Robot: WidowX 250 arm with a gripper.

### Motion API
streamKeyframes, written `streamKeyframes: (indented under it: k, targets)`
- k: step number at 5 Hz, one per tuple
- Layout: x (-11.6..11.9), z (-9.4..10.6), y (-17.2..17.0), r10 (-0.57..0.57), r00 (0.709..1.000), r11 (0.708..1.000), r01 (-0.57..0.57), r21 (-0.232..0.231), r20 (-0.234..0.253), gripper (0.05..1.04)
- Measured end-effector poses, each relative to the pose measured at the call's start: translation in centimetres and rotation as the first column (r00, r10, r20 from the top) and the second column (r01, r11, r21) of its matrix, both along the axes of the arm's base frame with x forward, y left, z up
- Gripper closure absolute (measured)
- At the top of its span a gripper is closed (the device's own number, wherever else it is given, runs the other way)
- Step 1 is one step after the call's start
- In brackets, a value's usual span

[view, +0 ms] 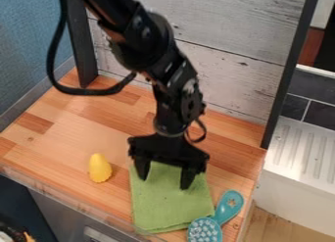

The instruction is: Move the green cloth between something blue and yellow

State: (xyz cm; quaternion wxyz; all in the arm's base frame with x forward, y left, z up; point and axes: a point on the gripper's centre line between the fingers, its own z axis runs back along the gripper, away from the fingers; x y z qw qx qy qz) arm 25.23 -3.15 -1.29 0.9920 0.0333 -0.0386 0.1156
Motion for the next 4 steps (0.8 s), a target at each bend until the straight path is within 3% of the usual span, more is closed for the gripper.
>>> streamKeyframes:
  k: [2,4]
  targets:
    - [1.3,2.9,2.3,0.034,0.998,0.999,-0.035,0.017,0.048,0.083]
    - [1.1,8.3,2.7,0.0,0.994,0.999,-0.005,0.041,0.113,0.083]
